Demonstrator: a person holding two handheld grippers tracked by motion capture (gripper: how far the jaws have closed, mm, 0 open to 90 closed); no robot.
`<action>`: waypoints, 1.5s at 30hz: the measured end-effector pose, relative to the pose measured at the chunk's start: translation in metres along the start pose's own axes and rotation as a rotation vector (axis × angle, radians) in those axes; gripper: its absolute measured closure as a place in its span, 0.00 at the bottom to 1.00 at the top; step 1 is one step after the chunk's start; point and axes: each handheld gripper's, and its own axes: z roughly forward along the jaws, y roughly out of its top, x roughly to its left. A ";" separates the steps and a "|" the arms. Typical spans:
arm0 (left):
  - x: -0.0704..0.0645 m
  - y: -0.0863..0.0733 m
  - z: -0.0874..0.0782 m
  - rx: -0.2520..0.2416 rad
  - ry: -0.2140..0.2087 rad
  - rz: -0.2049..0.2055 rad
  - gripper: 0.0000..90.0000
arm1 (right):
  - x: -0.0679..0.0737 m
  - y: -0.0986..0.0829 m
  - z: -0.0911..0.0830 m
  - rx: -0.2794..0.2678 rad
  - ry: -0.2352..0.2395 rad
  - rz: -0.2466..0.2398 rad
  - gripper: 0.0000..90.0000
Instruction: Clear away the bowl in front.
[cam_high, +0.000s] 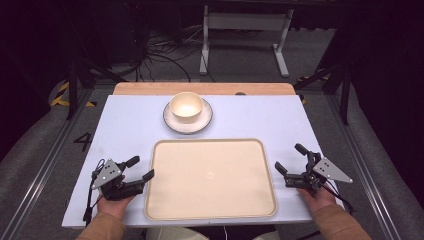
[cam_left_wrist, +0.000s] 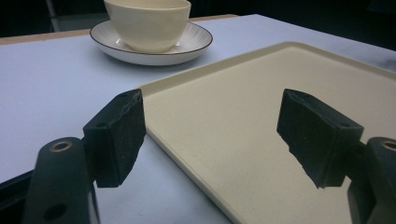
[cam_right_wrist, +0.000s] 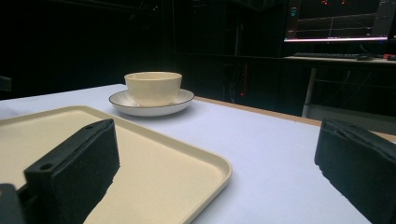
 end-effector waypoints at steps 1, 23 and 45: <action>0.000 0.000 0.000 0.000 -0.002 -0.001 0.27 | 0.000 0.000 0.000 -0.001 0.001 0.000 0.00; -0.002 0.005 0.000 0.005 0.012 0.006 0.27 | 0.000 0.000 0.000 0.001 0.000 0.001 0.00; -0.012 0.033 -0.006 -0.028 -0.006 0.046 0.24 | 0.000 0.000 0.000 0.001 0.000 0.000 0.00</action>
